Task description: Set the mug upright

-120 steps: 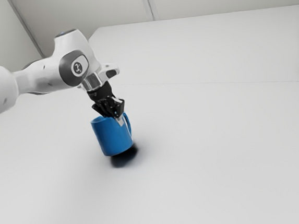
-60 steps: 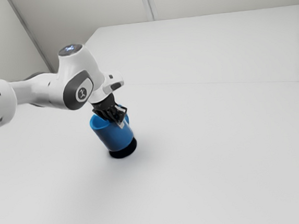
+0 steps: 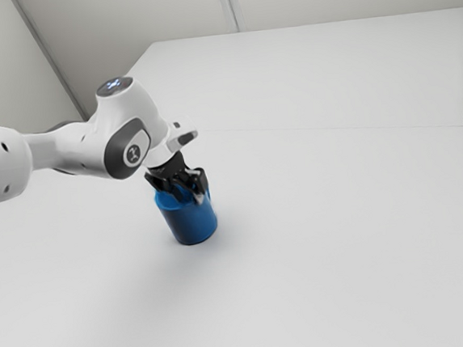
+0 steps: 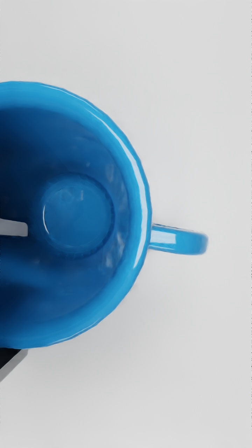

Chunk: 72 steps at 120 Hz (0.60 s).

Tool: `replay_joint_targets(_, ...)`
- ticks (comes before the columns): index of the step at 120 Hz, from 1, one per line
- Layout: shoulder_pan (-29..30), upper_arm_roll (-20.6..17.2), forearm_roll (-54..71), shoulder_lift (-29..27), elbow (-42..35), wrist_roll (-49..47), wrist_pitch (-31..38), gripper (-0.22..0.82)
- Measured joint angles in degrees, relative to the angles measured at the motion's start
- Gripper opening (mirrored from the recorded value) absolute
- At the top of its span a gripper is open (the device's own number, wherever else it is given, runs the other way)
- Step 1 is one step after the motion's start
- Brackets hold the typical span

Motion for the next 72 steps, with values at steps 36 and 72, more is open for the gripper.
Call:
replay_joint_targets(36, -0.73, 0.31, -0.19, -2.02, 5.04, 0.19, -4.69, 0.53)
replay_joint_targets(72, -1.42, 0.62, 4.87, -1.93, 17.72, 1.45, -17.11, 0.59)
